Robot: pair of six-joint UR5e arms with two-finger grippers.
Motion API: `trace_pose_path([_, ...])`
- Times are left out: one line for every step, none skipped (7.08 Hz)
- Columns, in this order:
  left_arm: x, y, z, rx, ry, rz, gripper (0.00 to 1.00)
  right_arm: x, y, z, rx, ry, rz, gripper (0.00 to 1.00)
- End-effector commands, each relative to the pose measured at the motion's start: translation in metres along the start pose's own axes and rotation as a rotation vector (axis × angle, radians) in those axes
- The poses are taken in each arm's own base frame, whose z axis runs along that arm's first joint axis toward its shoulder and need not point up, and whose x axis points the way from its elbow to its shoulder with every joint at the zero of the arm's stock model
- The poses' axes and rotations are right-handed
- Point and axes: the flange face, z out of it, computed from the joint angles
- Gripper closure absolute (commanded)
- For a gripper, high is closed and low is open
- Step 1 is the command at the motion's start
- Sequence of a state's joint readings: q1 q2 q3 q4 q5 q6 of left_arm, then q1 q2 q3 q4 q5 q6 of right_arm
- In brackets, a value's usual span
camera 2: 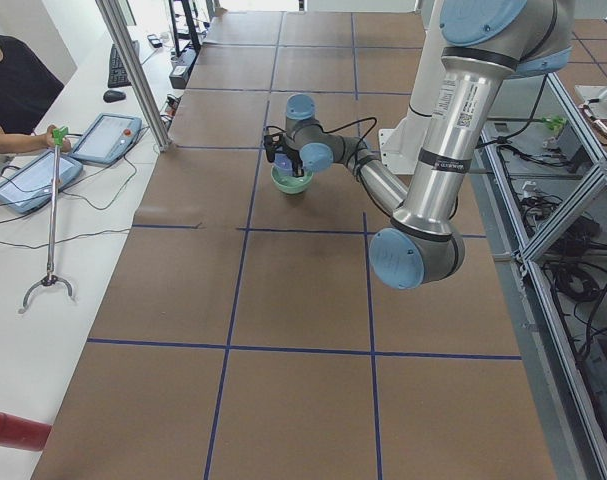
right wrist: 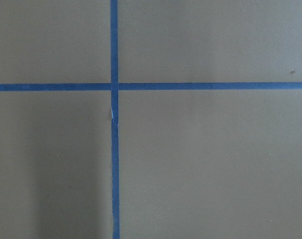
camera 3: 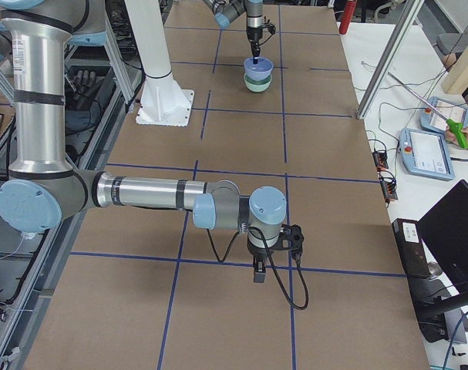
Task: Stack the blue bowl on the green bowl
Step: 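Lower the blue bowl into the green bowl and open the left gripper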
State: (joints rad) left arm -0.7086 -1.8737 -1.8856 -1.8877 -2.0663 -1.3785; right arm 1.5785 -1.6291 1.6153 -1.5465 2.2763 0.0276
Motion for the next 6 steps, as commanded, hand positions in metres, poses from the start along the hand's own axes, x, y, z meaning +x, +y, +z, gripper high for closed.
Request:
trace_pose_path([-0.003,0.001,0.0,-0.001,0.0,0.008,1.0,0.0,0.0,0.0,0.0,0.0,0.0,0.0])
trace_pose_path([-0.004,0.0,0.003,-0.007,-0.003,0.02,0.01,0.0,0.0,0.0,0.0,0.001,0.0,0.0])
trace_pose_path([-0.004,-0.001,0.003,-0.002,-0.004,0.023,0.0,0.0,0.0,0.0,-0.001,0.001,0.001,0.0])
trace_pose_path([-0.005,-0.001,0.003,-0.001,-0.006,0.025,0.0,0.0,0.0,0.0,-0.001,0.001,0.001,0.0])
trace_pose_path([-0.002,0.001,-0.003,0.003,0.006,0.031,0.0,0.0,0.0,0.0,0.0,0.001,0.0,0.0])
trace_pose_path([0.003,0.003,-0.017,0.009,0.029,0.042,0.0,0.0,0.0,0.0,0.0,0.0,0.0,0.0])
